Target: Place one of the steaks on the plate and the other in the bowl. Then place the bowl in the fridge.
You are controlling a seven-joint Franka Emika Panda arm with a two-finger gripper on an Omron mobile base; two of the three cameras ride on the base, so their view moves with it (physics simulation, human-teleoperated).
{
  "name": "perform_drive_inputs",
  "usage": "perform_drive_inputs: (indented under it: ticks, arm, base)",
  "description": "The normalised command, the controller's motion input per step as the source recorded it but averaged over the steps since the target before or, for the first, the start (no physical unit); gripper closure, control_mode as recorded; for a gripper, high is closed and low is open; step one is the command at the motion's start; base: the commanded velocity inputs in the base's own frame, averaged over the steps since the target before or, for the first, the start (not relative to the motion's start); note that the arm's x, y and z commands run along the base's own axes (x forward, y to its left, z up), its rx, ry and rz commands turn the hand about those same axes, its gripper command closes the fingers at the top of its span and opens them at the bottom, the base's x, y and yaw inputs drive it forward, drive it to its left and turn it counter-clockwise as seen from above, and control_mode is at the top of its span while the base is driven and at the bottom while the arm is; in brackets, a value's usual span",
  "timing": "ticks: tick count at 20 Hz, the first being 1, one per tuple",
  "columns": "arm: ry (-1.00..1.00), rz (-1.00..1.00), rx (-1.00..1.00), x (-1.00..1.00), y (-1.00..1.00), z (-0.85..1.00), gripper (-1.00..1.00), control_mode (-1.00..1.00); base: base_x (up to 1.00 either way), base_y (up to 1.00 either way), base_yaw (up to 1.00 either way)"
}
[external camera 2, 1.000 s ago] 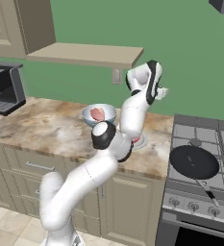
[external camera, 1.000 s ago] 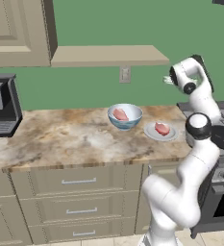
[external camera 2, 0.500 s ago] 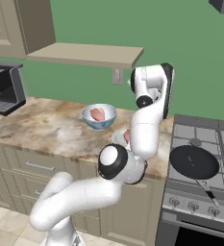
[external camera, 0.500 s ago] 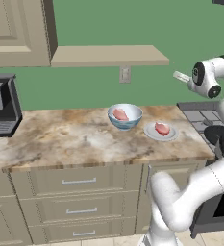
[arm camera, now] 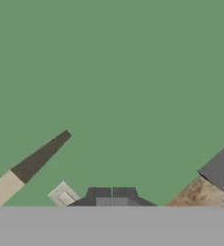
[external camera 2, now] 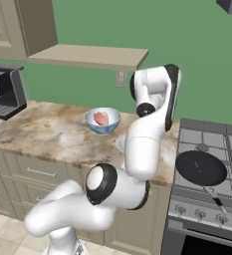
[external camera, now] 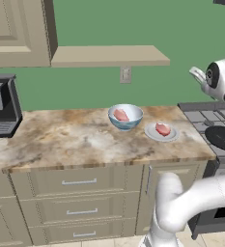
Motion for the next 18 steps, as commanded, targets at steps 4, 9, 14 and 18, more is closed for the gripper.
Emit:
perform_drive_inputs:
  ticks: [4,9,14,18]
  arm:
    - [0.11,-0.03,-0.15,-0.64,-0.29,1.0,1.0,-1.0]
    - [-0.3,-0.11,-0.57,-0.12,-0.46,0.99,1.0,-1.0]
    - [-0.24,-0.05,-0.92,-0.15,-0.44,0.6,1.0,-1.0]
    - [-0.25,-0.05,-0.96,-0.13,-0.27,0.41,1.0,-1.0]
  base:
    - [0.0,0.0,0.0]
    - [0.0,0.0,0.0]
    - [0.0,0.0,0.0]
    - [0.0,0.0,0.0]
